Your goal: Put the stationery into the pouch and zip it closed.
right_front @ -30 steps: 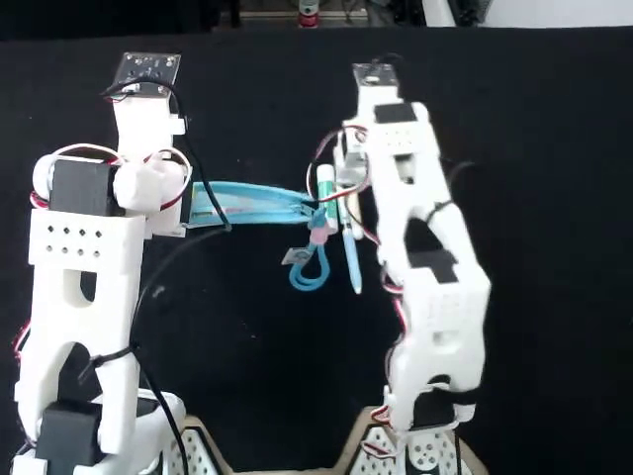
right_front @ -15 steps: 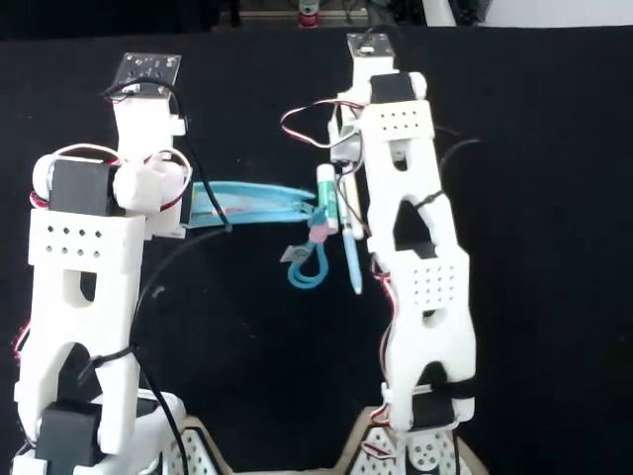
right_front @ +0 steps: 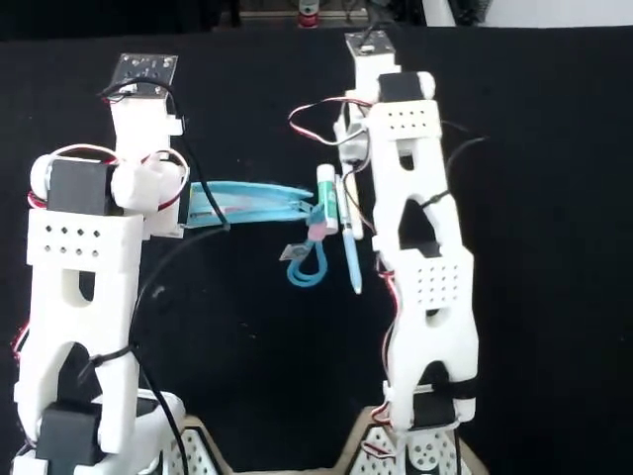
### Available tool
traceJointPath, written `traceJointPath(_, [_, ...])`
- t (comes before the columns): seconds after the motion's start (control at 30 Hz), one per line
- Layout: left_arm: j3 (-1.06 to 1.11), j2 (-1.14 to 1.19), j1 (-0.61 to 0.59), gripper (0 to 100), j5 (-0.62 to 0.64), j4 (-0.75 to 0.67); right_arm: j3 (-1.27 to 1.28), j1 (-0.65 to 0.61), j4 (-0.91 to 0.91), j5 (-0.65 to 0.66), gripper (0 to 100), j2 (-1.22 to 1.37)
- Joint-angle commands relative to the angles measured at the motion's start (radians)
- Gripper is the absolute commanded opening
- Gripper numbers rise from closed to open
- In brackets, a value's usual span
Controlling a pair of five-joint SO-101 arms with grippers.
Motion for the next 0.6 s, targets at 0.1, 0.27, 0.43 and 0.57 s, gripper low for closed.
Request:
traceJointPath(0.1, [-0.016,0.006,-0.053,3,-0.052,0.02,-0.059,-0.046,0.008,-0.087,14.8,-0.018])
traceJointPath(0.27, [-0.061,0.006,-0.199,3,-0.095,0.038,-0.071,-0.046,0.052,-0.133,14.8,-0.021])
traceJointPath(0.43, [-0.105,0.006,-0.255,3,-0.095,0.038,-0.067,-0.051,0.068,-0.074,14.8,-0.041])
traceJointPath(0.57, [-0.102,0.005,-0.255,3,-0.095,0.038,-0.064,-0.052,0.066,-0.071,14.9,-0.07])
